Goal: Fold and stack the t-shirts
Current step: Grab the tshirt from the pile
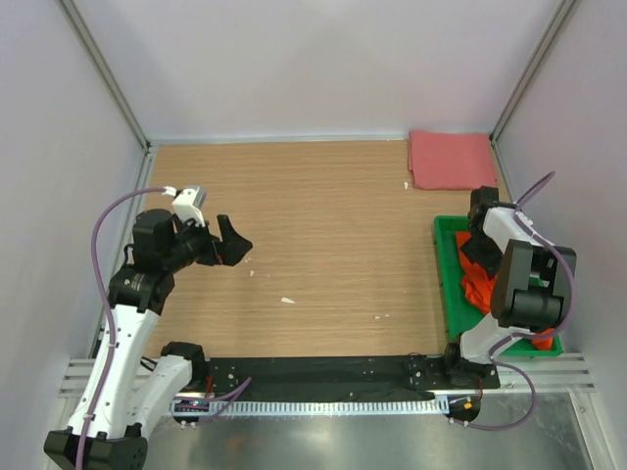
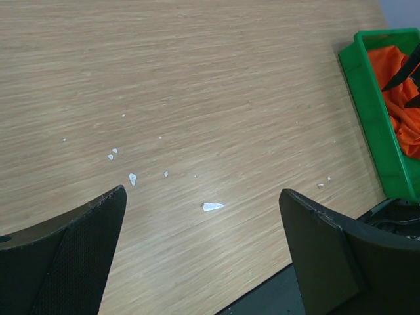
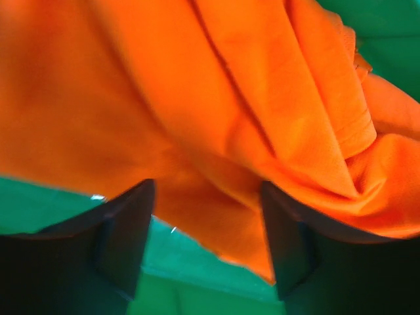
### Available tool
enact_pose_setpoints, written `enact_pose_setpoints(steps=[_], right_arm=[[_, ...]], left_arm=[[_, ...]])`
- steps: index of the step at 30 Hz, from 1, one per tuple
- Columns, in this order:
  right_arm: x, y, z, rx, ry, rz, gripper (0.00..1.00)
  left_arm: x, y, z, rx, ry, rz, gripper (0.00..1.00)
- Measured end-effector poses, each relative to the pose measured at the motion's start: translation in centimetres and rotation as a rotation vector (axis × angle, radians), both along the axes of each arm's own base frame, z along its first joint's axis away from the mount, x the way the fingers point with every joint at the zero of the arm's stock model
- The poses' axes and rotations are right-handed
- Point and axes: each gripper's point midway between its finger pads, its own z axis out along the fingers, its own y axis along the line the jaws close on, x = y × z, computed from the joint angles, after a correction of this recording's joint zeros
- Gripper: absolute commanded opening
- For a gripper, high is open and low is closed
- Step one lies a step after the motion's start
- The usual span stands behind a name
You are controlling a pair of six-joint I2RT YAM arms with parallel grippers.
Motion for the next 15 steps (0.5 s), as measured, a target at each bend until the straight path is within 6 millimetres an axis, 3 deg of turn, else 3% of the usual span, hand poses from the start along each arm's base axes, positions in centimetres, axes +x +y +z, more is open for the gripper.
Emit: enact_pose_setpoints(steps=[1, 2, 4, 5, 7, 11, 13, 15], right_arm=[[-0.3, -0.2, -0.5, -0.006, 0.008, -0.009, 0.6], [-0.7, -0.5, -1.0, -0.011, 0.016, -0.018, 0.46], [-1.2, -1.2, -2.2, -0.031, 0.032, -0.029, 0.36], [-1.3, -1.5, -2.7, -0.042, 0.041, -0.031, 0.17], [-1.0, -2.1, -2.7, -0.072, 0.035, -0.03, 0.02], [-0.9, -2.5, -1.7, -0.12, 0.066, -0.035, 0.02], [-0.2, -2.6, 0.6, -0.187, 0.077, -0.024, 0.01], [1.8, -1.7, 4.1, -0.272, 0.045, 0.03, 0.02]], left_arm=[[-0.1, 0.0, -0.1, 0.004, 0.001, -0.003, 1.0], [-0.1, 0.0, -0.1, 0.009, 0.0, -0.007, 1.0], [-0.2, 0.0, -0.3, 0.015, 0.004, -0.012, 1.0], [-0.3, 0.0, -0.4, 0.017, 0.009, -0.014, 1.0], [-0.6, 0.0, -0.6, 0.02, 0.023, -0.016, 1.0], [-0.9, 0.0, -0.4, 0.02, 0.037, -0.014, 1.0], [-0.9, -0.1, 0.1, 0.014, 0.031, -0.013, 1.0], [-0.9, -0.2, 0.7, -0.006, 0.031, -0.006, 0.99]])
